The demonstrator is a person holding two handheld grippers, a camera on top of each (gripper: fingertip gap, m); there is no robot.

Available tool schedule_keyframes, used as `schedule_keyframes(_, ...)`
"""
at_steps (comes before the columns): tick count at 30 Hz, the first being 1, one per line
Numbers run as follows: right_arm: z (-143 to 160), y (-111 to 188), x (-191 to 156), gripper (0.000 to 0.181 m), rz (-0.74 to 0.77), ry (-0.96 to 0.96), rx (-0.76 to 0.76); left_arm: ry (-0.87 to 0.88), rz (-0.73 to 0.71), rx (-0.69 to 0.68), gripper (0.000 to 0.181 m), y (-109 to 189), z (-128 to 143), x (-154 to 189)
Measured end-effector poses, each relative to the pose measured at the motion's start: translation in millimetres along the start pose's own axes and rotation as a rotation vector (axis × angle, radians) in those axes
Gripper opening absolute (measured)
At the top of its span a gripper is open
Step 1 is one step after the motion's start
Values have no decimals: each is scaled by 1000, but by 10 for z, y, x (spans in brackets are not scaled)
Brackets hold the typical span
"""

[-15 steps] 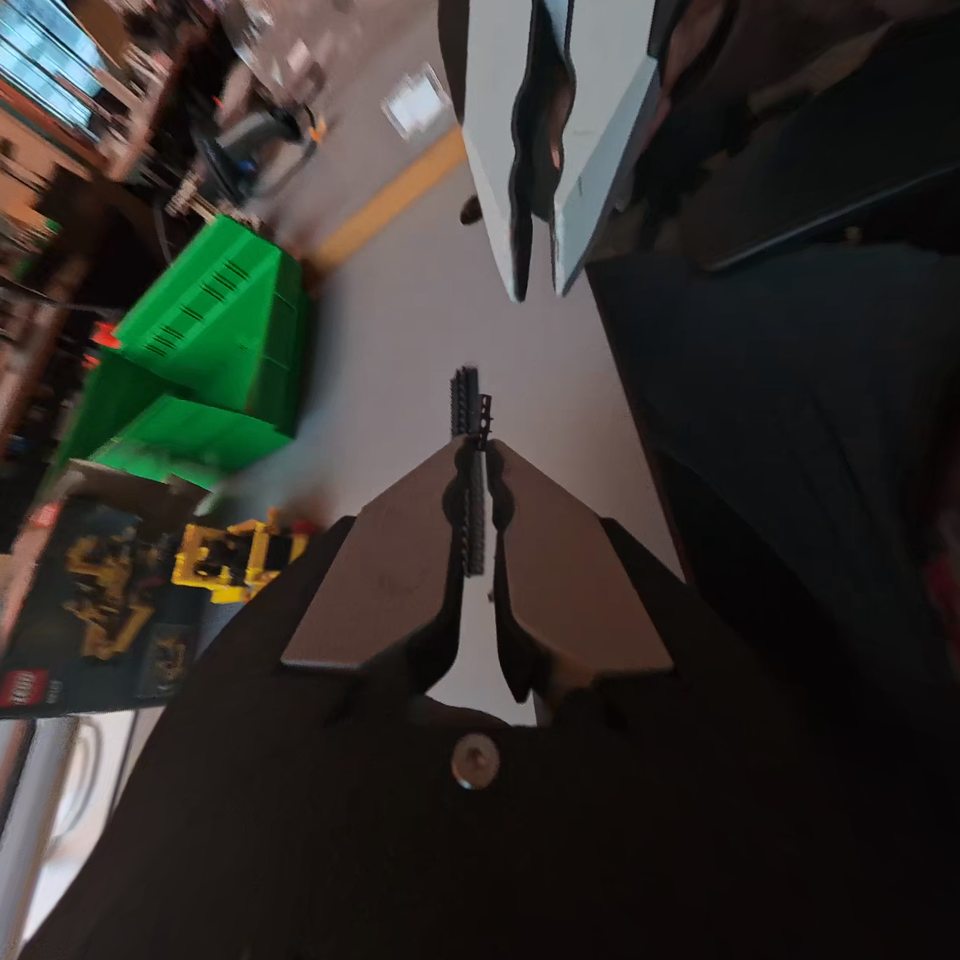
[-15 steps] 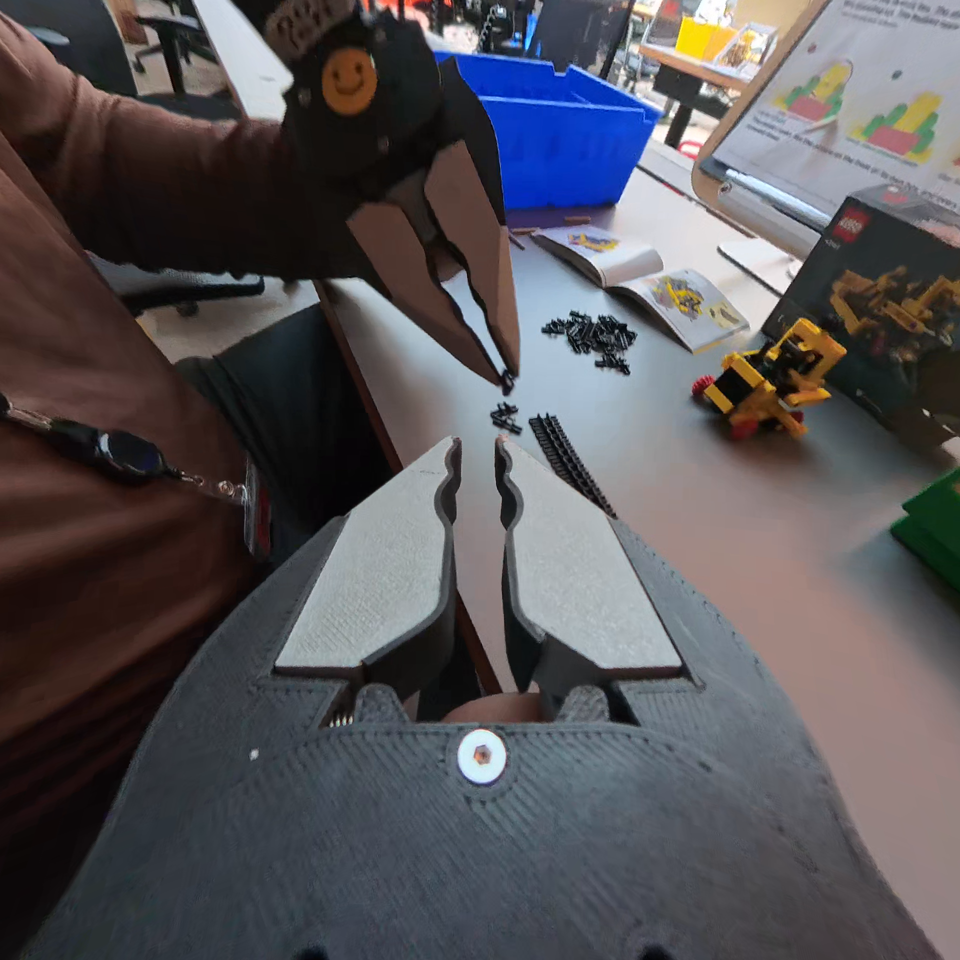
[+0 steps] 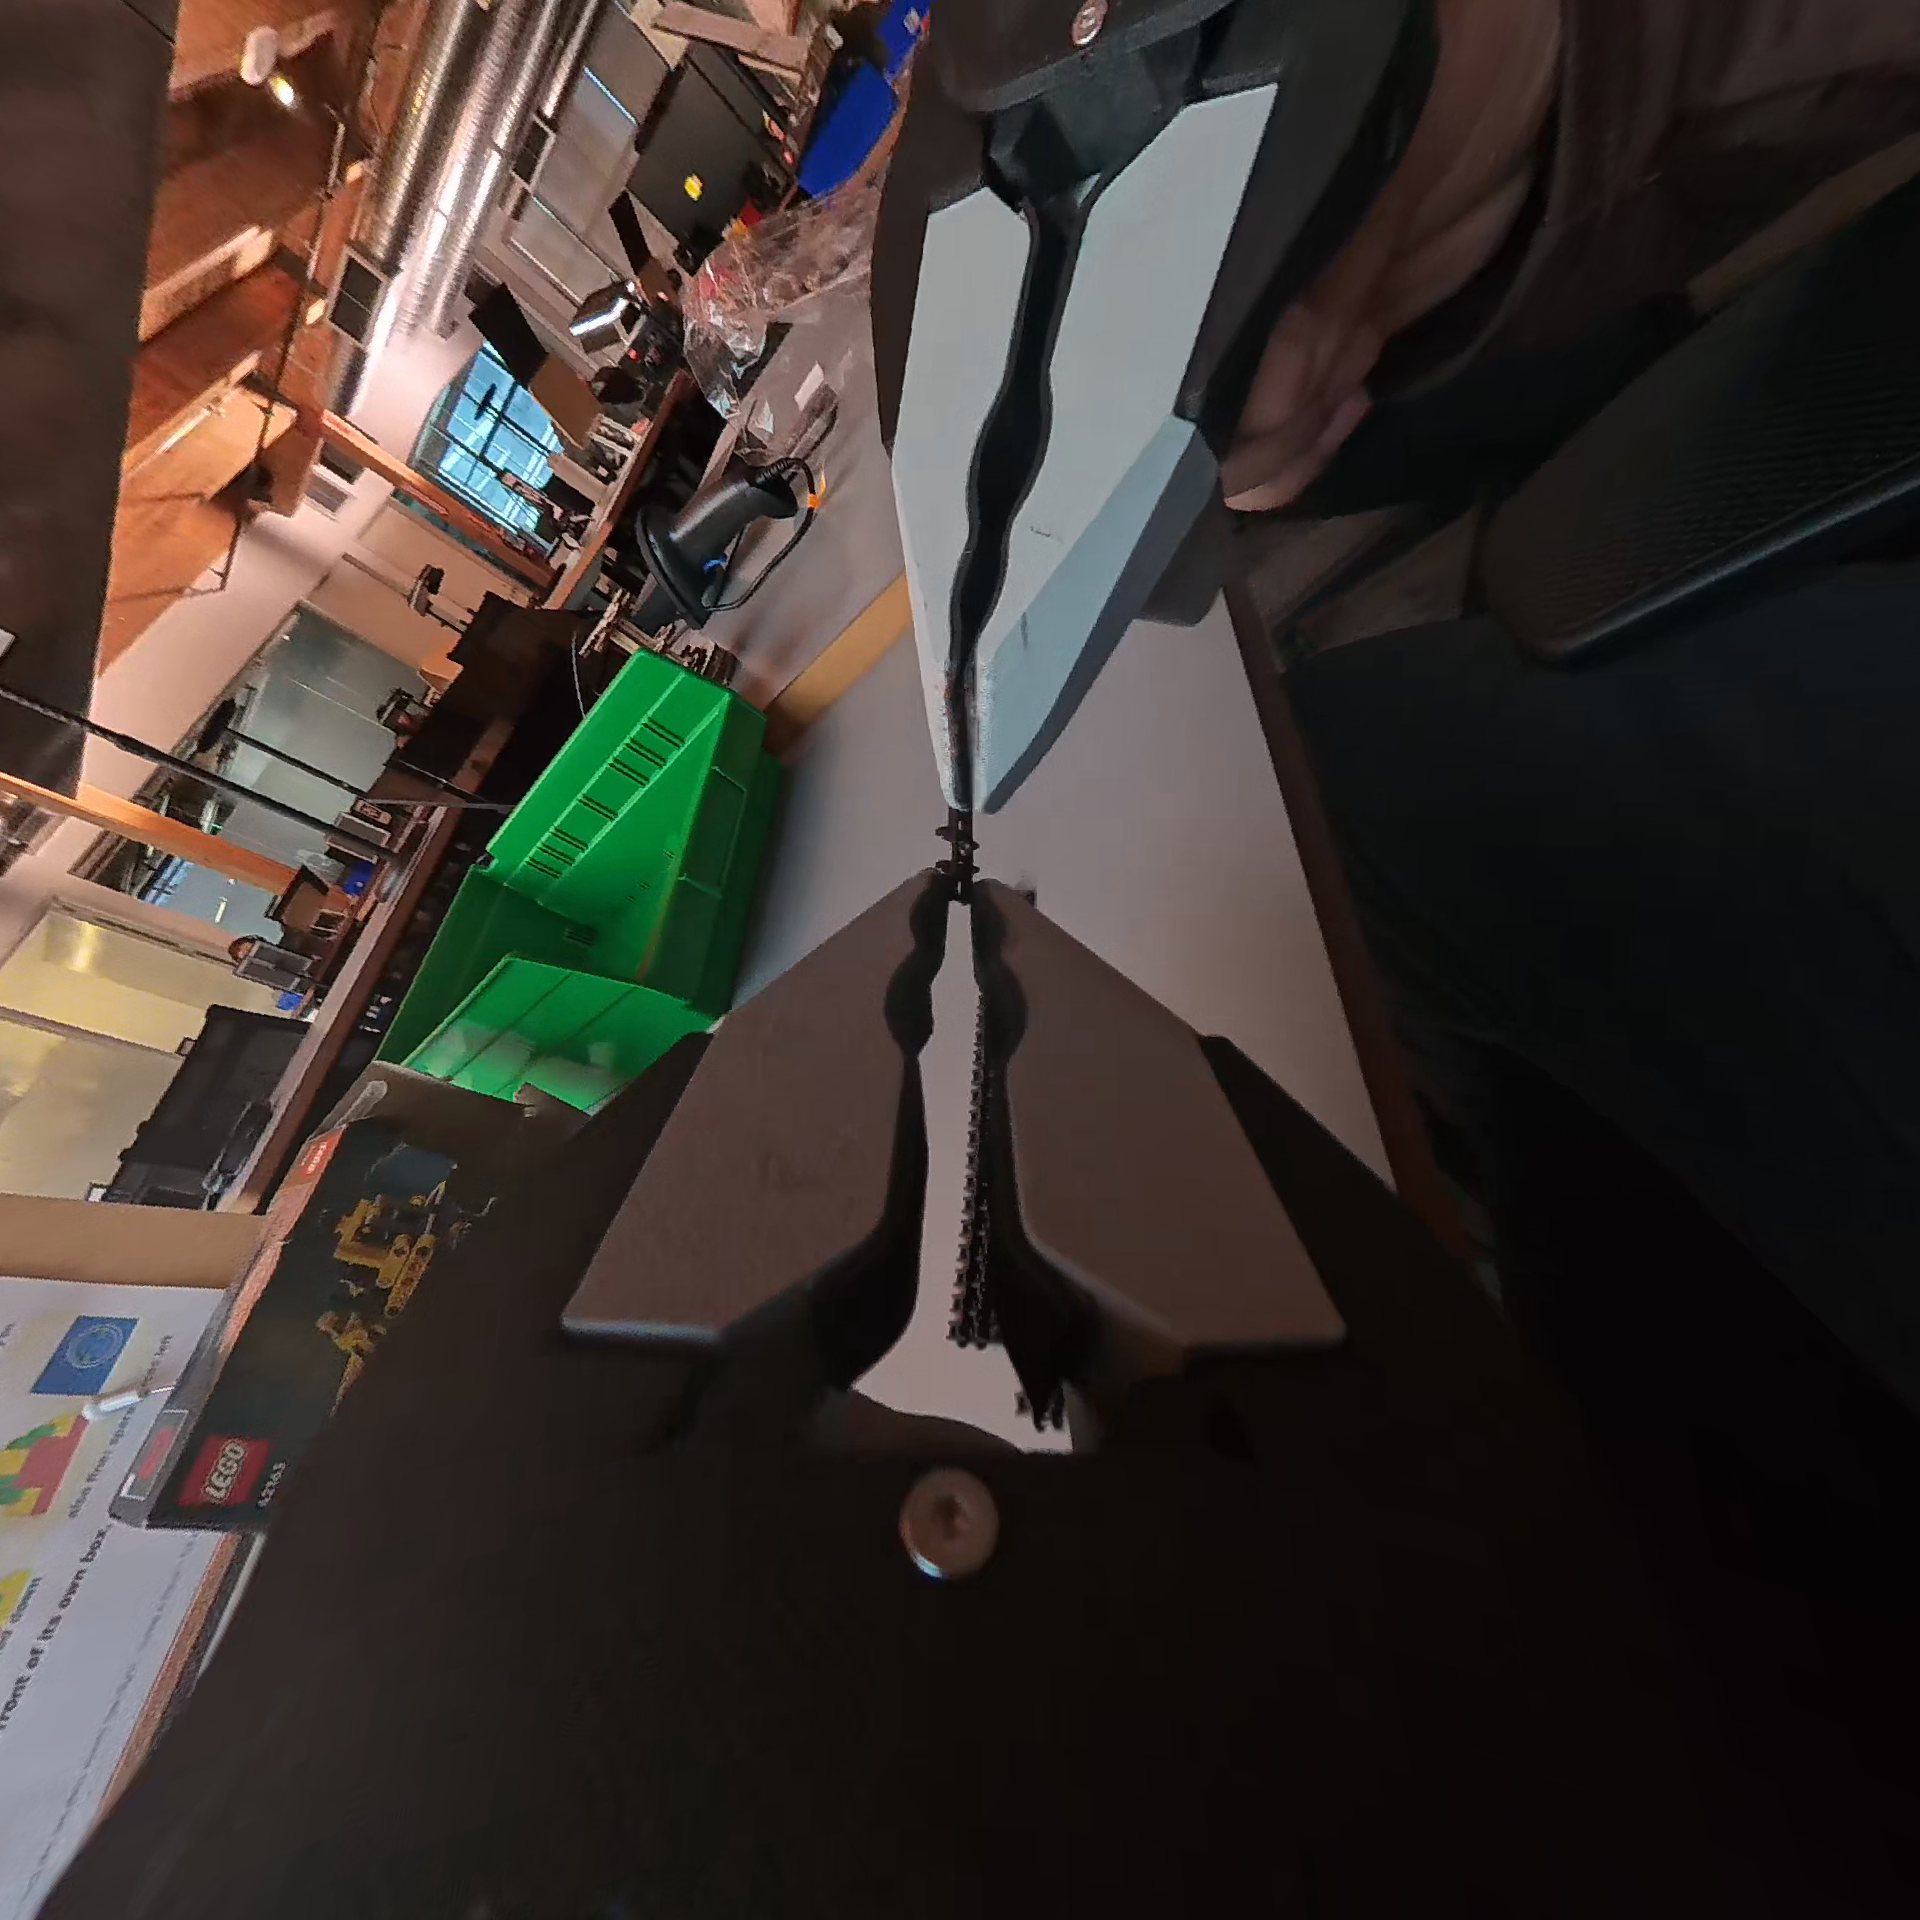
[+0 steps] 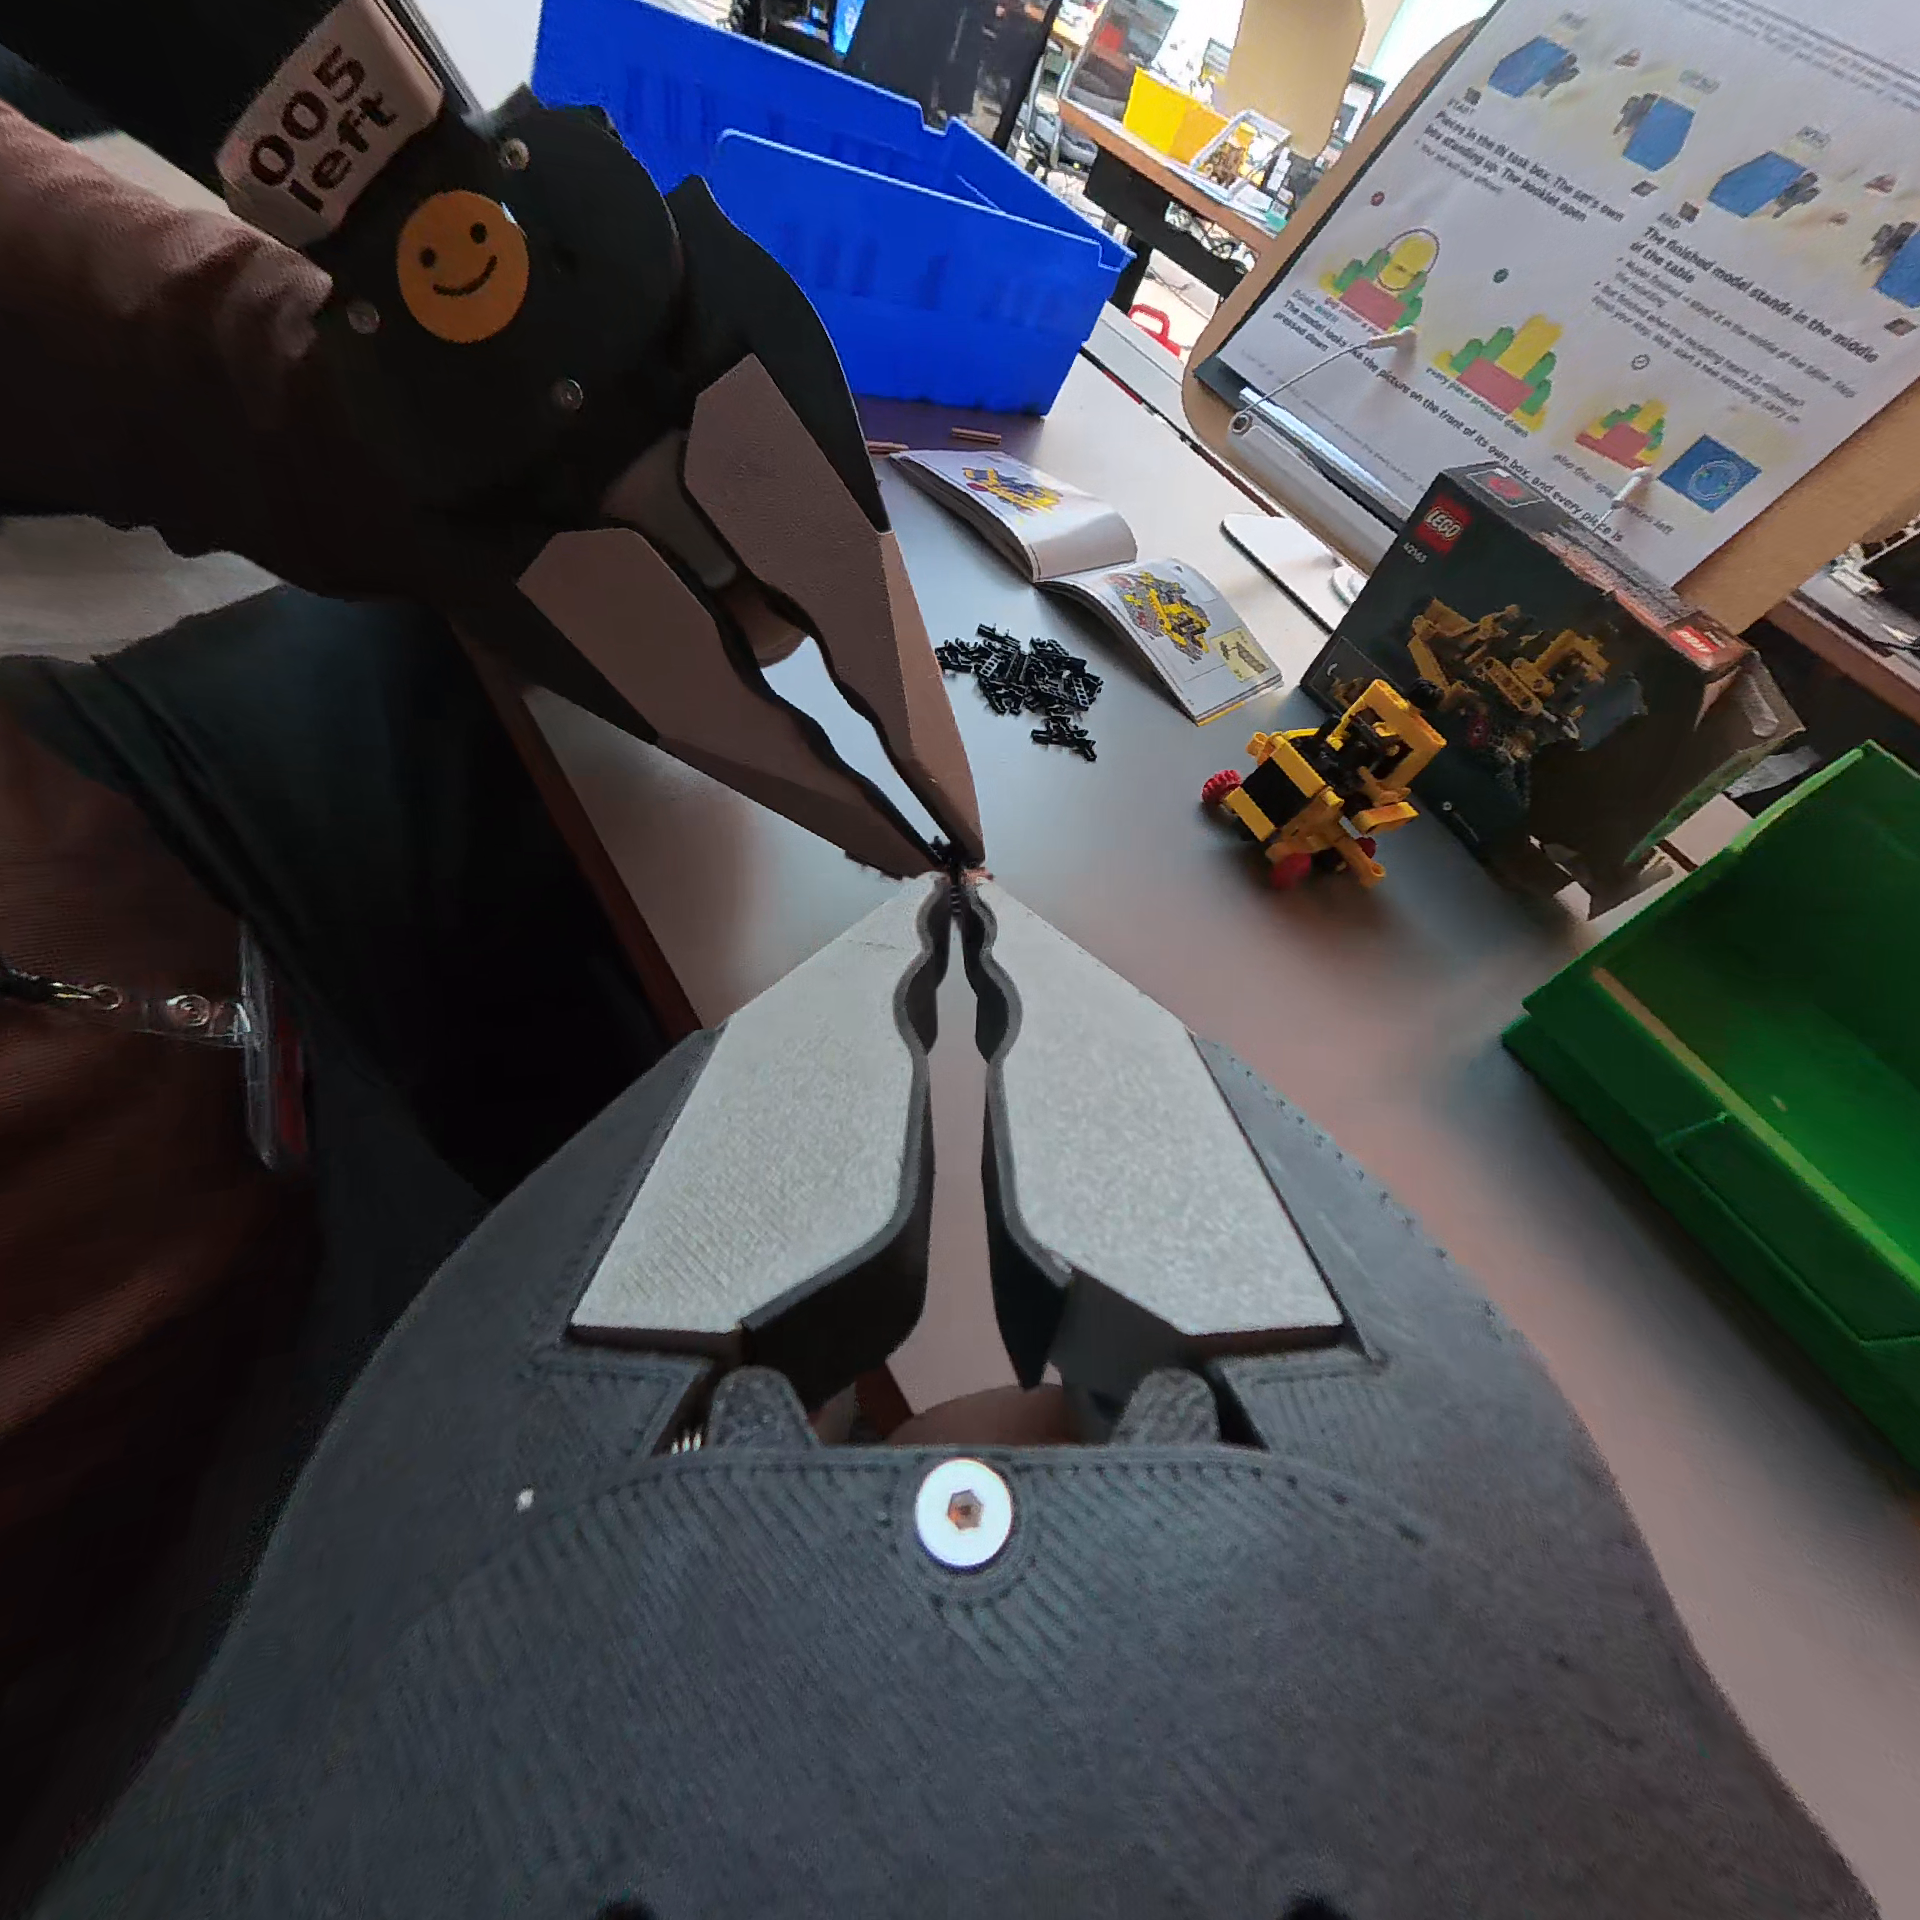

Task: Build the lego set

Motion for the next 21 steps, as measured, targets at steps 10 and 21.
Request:
schedule_keyframes(10, 84, 6, 20, 1, 15, -30, 2, 15, 0, 26, 1, -35, 8, 28)
schedule_keyframes(21, 111, 19, 53, 0, 27, -3, -20, 57, 10, 23, 1, -99, 7, -4)
Point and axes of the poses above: each gripper's, where its closed fingertips meet, y back along the fingers, z out of its underside, x = y × z across the jaws, the point moved 7 cm from there along y, back along the fingers, and after that the axes turned 12 degrees about y, right-handed, at the moved point
